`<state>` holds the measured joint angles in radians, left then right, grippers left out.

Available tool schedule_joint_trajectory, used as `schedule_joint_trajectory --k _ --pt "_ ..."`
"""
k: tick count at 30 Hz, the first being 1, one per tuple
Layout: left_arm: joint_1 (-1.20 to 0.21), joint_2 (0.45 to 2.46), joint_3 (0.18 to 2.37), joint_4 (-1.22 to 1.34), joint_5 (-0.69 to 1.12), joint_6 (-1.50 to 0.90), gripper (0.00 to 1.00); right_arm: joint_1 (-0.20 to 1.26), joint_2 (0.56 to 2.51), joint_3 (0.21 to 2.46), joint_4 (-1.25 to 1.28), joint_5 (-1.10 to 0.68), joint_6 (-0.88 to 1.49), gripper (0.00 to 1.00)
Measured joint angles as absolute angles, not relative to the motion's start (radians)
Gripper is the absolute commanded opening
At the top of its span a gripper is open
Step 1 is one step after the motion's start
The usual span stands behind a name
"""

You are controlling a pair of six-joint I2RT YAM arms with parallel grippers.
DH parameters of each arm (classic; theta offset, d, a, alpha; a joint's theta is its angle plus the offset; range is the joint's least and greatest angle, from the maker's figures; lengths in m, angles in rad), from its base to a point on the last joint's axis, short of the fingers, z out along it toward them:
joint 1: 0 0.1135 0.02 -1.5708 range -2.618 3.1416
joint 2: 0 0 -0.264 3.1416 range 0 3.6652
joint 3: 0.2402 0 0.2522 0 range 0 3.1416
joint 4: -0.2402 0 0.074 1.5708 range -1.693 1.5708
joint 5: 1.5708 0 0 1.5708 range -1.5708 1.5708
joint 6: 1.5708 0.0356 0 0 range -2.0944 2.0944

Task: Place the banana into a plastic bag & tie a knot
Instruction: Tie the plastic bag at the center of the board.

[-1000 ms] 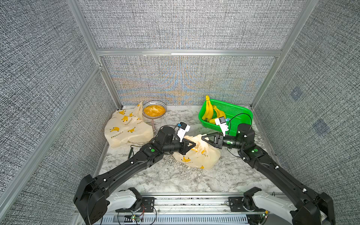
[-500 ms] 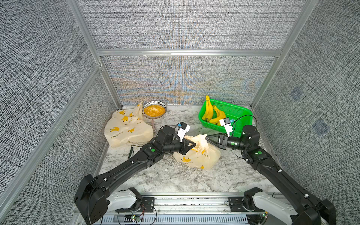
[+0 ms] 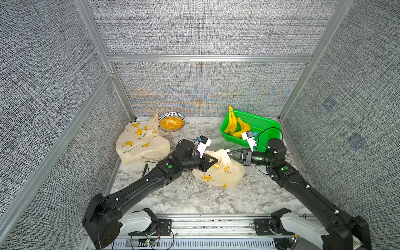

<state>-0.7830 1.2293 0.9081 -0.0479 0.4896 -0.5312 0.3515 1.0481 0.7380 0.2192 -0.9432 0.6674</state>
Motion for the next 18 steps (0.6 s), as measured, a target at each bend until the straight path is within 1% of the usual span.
schedule_joint_trajectory --k 9,18 --pt "-0.779 1.185 0.978 -0.137 0.521 -0.605 0.0 0.356 1.043 0.787 0.047 -0.772 0.539 0.0" --pt "-0.76 1.13 0.95 -0.167 0.579 -0.723 0.0 0.395 1.05 0.787 -0.024 -0.629 0.471 0.0"
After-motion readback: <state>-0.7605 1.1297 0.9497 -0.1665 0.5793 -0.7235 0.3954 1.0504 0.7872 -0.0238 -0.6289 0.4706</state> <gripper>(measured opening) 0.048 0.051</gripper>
